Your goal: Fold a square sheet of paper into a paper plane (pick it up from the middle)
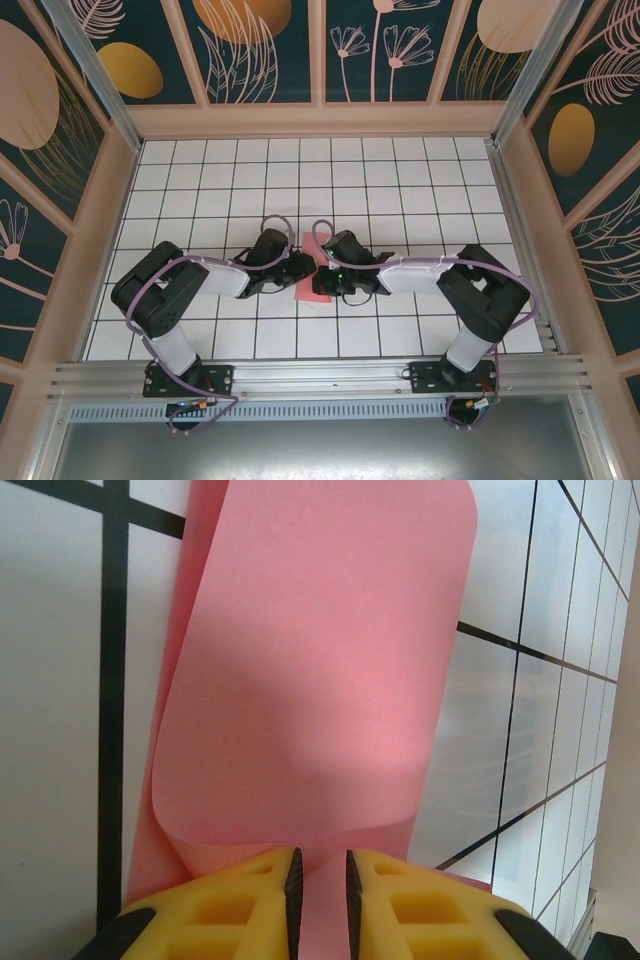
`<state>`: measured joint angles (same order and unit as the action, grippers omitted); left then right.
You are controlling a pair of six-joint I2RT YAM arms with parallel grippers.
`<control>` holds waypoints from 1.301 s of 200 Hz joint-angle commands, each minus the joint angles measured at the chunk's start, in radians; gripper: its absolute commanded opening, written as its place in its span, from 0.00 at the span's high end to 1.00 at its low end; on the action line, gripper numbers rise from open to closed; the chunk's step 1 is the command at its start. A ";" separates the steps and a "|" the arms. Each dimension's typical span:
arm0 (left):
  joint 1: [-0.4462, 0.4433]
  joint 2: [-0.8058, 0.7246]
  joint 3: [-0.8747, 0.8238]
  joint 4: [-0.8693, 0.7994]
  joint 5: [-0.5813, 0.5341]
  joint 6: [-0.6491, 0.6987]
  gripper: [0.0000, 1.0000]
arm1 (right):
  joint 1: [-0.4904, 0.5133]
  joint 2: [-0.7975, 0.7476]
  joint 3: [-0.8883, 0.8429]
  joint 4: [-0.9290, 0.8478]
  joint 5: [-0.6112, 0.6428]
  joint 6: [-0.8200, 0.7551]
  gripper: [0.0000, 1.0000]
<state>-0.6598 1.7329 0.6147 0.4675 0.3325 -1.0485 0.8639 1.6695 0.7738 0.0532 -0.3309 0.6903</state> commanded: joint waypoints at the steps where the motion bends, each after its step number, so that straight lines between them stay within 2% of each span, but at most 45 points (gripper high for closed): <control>1: 0.003 0.026 -0.006 -0.050 0.008 0.026 0.78 | -0.002 0.020 0.011 -0.038 0.030 0.008 0.95; 122: 0.003 0.037 -0.004 -0.053 0.002 0.028 0.78 | -0.029 -0.001 -0.034 -0.063 0.026 -0.022 0.93; 212: 0.003 0.036 -0.021 -0.051 -0.024 0.018 0.81 | -0.038 0.005 -0.093 -0.051 0.010 0.026 0.92; 260: 0.003 0.049 -0.034 -0.033 -0.033 0.005 0.83 | -0.044 -0.019 -0.155 -0.005 -0.054 0.047 0.91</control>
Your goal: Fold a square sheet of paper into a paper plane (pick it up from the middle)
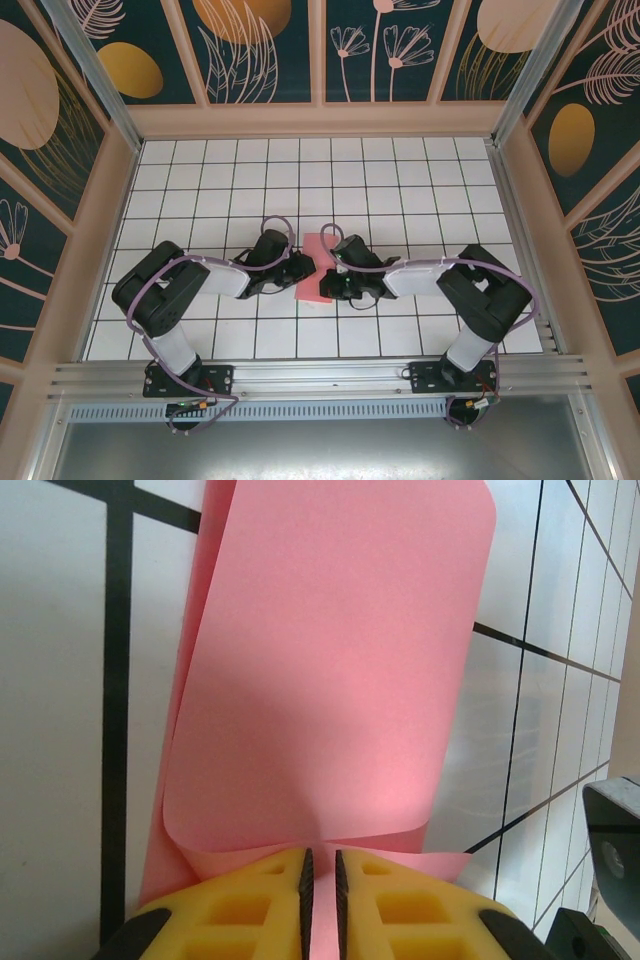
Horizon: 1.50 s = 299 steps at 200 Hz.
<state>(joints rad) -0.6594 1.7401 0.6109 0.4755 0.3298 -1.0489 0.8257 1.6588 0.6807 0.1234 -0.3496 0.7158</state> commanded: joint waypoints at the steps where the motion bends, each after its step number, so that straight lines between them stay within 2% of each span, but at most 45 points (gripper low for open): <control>1: 0.003 0.041 -0.031 -0.041 -0.031 0.005 0.83 | -0.006 -0.010 -0.064 -0.075 -0.035 0.022 0.91; 174: 0.002 0.042 -0.051 -0.035 -0.035 0.008 0.85 | -0.007 -0.148 -0.246 -0.037 -0.066 0.111 0.87; 234: 0.004 0.025 -0.043 -0.036 -0.027 0.016 0.85 | -0.019 -0.317 -0.161 -0.059 -0.052 0.099 0.87; 251: 0.003 0.023 -0.039 -0.037 -0.024 0.017 0.84 | -0.022 -0.298 -0.131 -0.018 -0.058 0.109 0.86; 299: 0.003 0.013 -0.027 -0.041 -0.020 0.018 0.84 | -0.022 -0.120 -0.024 0.028 -0.065 0.121 0.87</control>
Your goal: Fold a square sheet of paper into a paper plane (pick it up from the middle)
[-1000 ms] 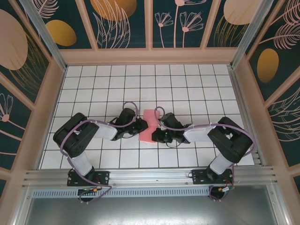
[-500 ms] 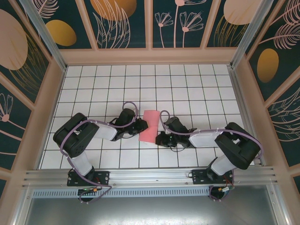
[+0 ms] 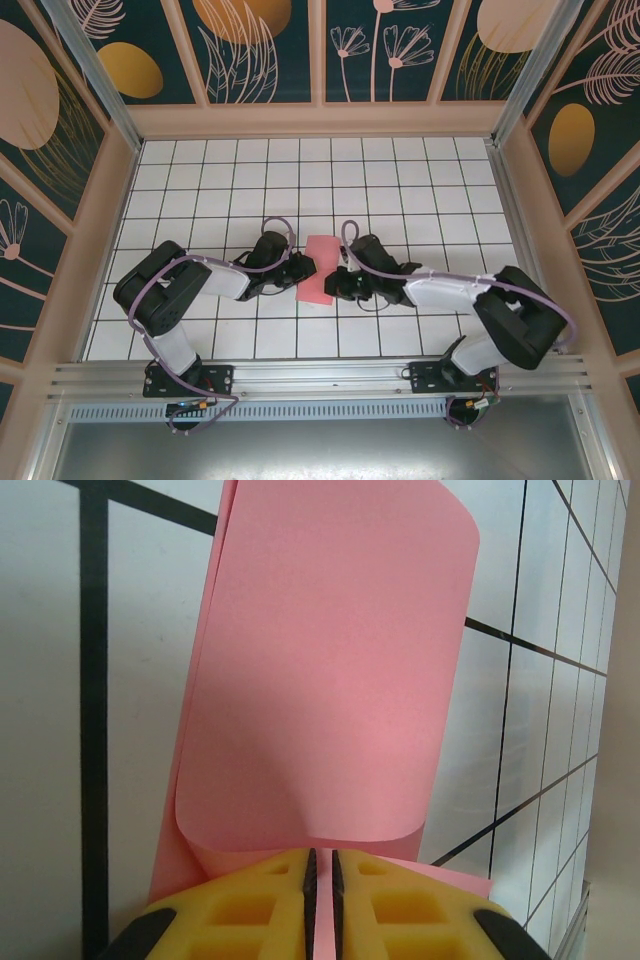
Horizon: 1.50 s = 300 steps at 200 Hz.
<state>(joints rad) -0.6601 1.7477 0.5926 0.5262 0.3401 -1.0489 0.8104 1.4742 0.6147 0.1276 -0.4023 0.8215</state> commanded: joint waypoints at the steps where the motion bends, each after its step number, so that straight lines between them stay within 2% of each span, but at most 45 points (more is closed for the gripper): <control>1: 0.004 0.006 -0.008 -0.092 -0.030 0.018 0.84 | -0.007 0.068 0.043 0.024 -0.014 0.016 0.87; 36: 0.004 0.003 -0.001 -0.091 -0.024 0.021 0.83 | -0.013 0.137 0.062 -0.003 -0.009 -0.010 0.87; 72: 0.004 -0.028 0.007 -0.099 -0.024 0.042 0.80 | -0.040 0.162 -0.003 0.022 -0.021 -0.008 0.88; 125: 0.002 -0.185 0.016 -0.165 -0.043 0.071 0.70 | -0.042 0.200 -0.032 0.044 -0.043 -0.001 0.90; 163: -0.027 -0.238 -0.002 -0.170 -0.032 0.065 0.73 | -0.042 0.208 -0.005 -0.010 -0.020 -0.020 0.90; 203: -0.079 -0.146 0.046 -0.164 -0.029 0.070 0.76 | -0.042 0.210 0.001 -0.031 -0.009 -0.031 0.91; 234: -0.086 -0.059 0.088 -0.159 -0.041 0.074 0.78 | -0.042 0.217 -0.003 -0.031 -0.009 -0.032 0.91; 273: -0.087 -0.005 0.083 -0.240 -0.162 0.092 0.81 | -0.040 0.238 0.009 -0.061 0.004 -0.048 0.94; 300: -0.083 0.024 0.050 -0.220 -0.187 0.093 0.81 | -0.033 0.261 0.031 -0.114 0.032 -0.063 0.96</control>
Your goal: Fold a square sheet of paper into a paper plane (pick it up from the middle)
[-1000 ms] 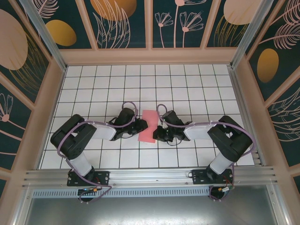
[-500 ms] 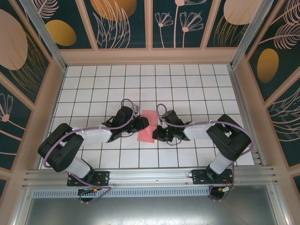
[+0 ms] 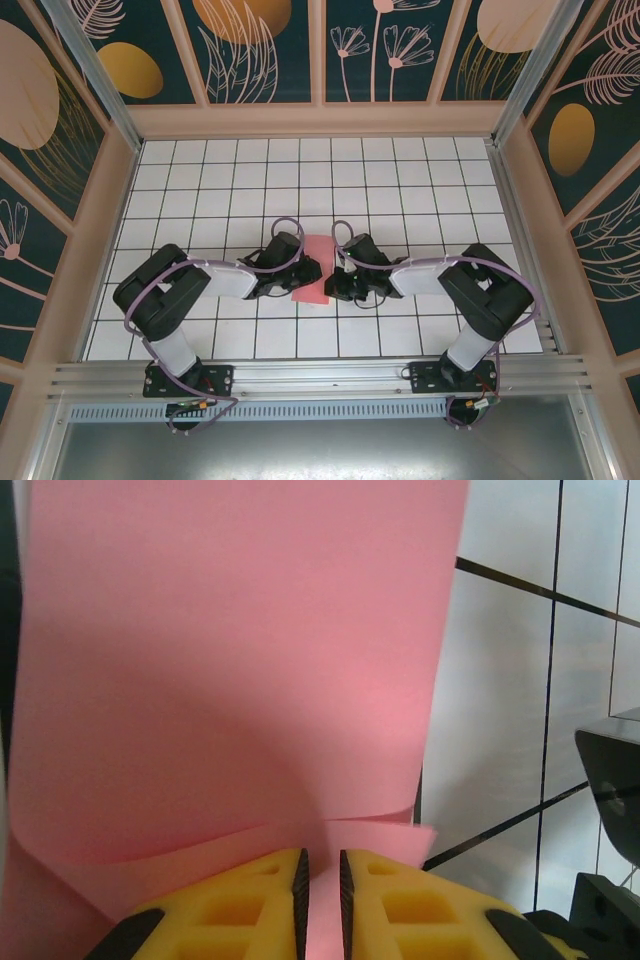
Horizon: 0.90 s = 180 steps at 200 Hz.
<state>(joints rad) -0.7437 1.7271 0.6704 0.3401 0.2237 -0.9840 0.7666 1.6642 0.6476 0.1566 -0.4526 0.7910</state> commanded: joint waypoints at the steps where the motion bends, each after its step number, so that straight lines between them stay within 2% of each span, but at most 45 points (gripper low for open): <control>1: 0.000 0.045 -0.028 -0.033 -0.070 0.028 0.81 | 0.012 0.072 -0.001 -0.144 0.083 -0.033 0.96; 46: 0.001 0.042 -0.064 0.017 -0.041 0.008 0.81 | 0.030 0.011 0.046 -0.164 0.109 -0.039 0.94; 100: 0.000 0.033 -0.083 0.051 -0.023 -0.035 0.81 | 0.049 -0.118 0.040 0.007 0.038 0.006 0.92; 115: 0.000 0.037 -0.079 0.060 -0.008 -0.040 0.81 | 0.059 -0.109 0.037 0.046 0.014 0.009 0.92; 180: 0.000 0.031 -0.083 0.062 -0.006 -0.044 0.82 | 0.062 0.032 0.026 -0.004 0.057 0.013 0.93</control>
<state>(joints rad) -0.7406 1.7271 0.6140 0.4583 0.2264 -1.0191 0.8135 1.6230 0.6891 0.1410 -0.4019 0.7933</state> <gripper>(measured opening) 0.182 0.075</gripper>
